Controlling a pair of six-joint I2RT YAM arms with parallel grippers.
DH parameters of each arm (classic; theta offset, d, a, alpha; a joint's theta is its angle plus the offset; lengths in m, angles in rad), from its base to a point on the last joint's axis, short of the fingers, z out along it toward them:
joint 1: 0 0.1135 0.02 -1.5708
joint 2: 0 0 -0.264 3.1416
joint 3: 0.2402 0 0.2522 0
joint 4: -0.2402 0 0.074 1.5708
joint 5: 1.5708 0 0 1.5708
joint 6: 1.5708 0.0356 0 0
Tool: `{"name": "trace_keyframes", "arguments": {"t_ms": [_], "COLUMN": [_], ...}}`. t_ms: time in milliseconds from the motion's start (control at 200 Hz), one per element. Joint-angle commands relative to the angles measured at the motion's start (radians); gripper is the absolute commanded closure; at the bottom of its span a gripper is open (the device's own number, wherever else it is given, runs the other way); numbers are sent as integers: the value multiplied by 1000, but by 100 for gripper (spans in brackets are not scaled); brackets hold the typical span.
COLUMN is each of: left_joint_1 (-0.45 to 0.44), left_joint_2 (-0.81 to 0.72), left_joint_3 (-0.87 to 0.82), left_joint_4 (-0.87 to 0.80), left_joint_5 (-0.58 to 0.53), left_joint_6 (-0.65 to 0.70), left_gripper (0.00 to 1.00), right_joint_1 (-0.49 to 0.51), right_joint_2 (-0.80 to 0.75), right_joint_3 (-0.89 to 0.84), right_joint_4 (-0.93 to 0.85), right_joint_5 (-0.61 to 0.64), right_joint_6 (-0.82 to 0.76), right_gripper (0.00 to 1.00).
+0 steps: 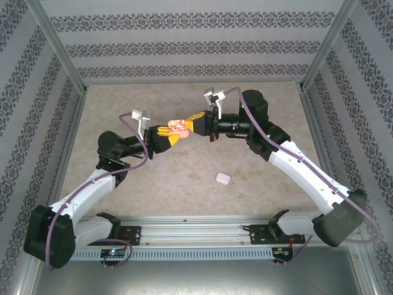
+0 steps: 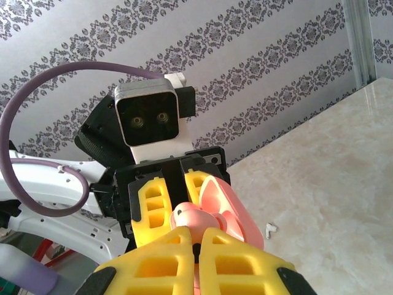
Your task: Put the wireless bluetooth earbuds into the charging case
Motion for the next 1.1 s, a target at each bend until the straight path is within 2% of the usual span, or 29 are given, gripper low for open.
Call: {"name": "trace_keyframes", "arguments": {"t_ms": [0, 380, 649, 844, 1094], "left_joint_1": [-5, -6, -7, -10, -13], "left_joint_2": [-7, 17, 21, 26, 16], "left_joint_3": [32, 40, 46, 52, 55], "left_joint_4": [104, 197, 170, 157, 113], "left_joint_5": [12, 14, 12, 14, 15], "left_joint_6": [-34, -114, -93, -85, -57], "left_gripper": [100, 100, 100, 100, 100], "right_joint_1": [-7, -21, -20, -17, -16], "right_joint_2": [3, 13, 9, 8, 19], "right_joint_3": [-22, -29, -32, -33, -12], "right_joint_4": [39, 41, 12, -14, -90], "right_joint_5": [-49, -134, -168, -156, -91], "right_joint_6": [9, -2, -33, -52, -87], "right_gripper": [93, 93, 84, 73, 72]}}
